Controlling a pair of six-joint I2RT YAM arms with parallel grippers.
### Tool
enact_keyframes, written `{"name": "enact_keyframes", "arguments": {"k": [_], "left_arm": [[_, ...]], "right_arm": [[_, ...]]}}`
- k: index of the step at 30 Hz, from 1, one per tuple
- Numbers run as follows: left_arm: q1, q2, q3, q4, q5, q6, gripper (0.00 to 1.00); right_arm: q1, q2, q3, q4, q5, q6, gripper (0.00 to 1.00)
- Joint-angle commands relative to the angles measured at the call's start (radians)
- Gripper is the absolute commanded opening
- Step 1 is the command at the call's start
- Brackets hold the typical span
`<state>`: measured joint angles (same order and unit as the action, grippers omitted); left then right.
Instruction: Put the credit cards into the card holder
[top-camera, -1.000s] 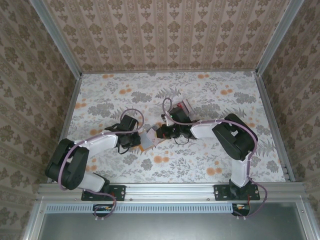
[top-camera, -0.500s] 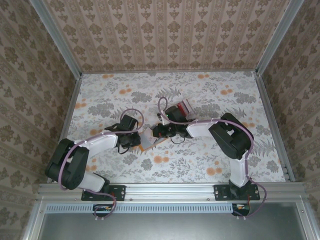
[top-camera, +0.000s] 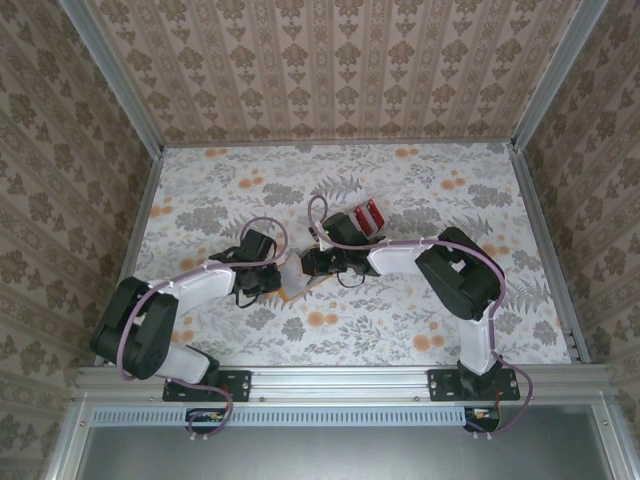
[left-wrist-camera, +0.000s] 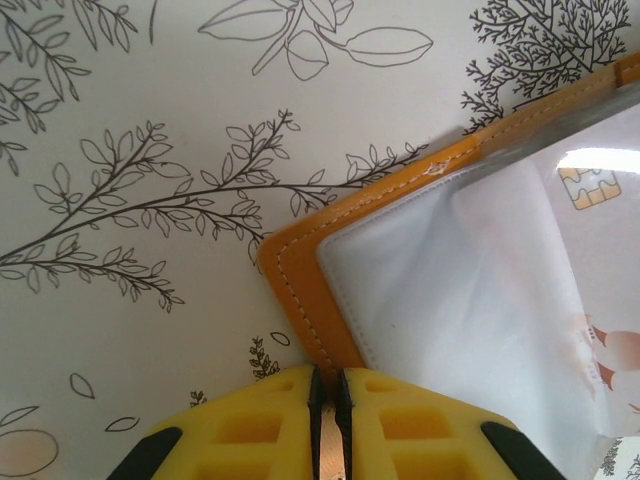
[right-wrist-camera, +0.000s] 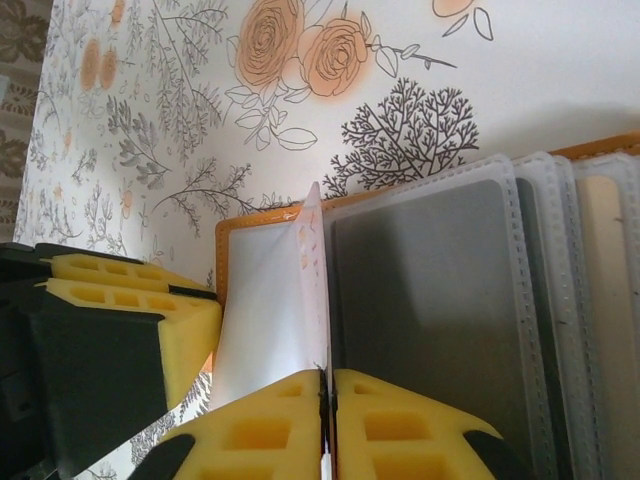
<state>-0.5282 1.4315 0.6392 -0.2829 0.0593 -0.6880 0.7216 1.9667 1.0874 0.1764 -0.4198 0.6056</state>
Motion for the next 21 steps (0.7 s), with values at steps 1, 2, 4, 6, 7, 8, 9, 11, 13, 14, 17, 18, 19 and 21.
{"name": "enact_keyframes", "arguments": {"k": [1,2,4,6,7,8,9,11,13,14,17,18,19,21], "left_arm": [[0.008,0.036,-0.021,-0.015,-0.015,0.002,0.15],[0.008,0.035,-0.021,-0.015,-0.015,0.003,0.15],[0.008,0.035,-0.021,-0.016,-0.016,0.003,0.15],[0.010,0.036,-0.020,-0.016,-0.015,0.002,0.15],[0.009,0.034,-0.020,-0.016,-0.013,0.002,0.15],[0.010,0.034,-0.019,-0.017,-0.012,0.002,0.15],[0.010,0.033,-0.019,-0.018,-0.012,0.002,0.15],[0.010,0.028,-0.020,-0.022,-0.015,0.002,0.15],[0.010,0.022,-0.021,-0.027,-0.019,0.002,0.15],[0.009,0.019,-0.023,-0.027,-0.019,0.002,0.15],[0.010,0.012,-0.027,-0.028,-0.022,0.000,0.15],[0.010,0.012,-0.029,-0.028,-0.023,0.000,0.15],[0.010,0.011,-0.029,-0.028,-0.022,-0.001,0.15],[0.010,0.014,-0.028,-0.028,-0.021,-0.002,0.15]], "right_arm": [[0.027,-0.014,-0.015,-0.096,0.036,-0.019,0.18],[0.028,-0.024,-0.019,-0.108,0.052,-0.025,0.24],[0.027,-0.039,-0.020,-0.133,0.080,-0.041,0.33],[0.028,-0.050,-0.014,-0.158,0.102,-0.058,0.38],[0.029,-0.056,-0.007,-0.171,0.111,-0.068,0.38],[0.027,-0.063,-0.001,-0.183,0.121,-0.079,0.39],[0.028,-0.069,0.007,-0.196,0.130,-0.086,0.39],[0.028,-0.082,0.023,-0.234,0.154,-0.115,0.41],[0.028,-0.089,0.052,-0.293,0.194,-0.153,0.43],[0.028,-0.095,0.065,-0.323,0.219,-0.170,0.43],[0.028,-0.109,0.082,-0.373,0.269,-0.207,0.46],[0.027,-0.113,0.085,-0.381,0.277,-0.213,0.47],[0.027,-0.116,0.088,-0.383,0.282,-0.218,0.48],[0.025,-0.115,0.093,-0.384,0.280,-0.221,0.48]]}}
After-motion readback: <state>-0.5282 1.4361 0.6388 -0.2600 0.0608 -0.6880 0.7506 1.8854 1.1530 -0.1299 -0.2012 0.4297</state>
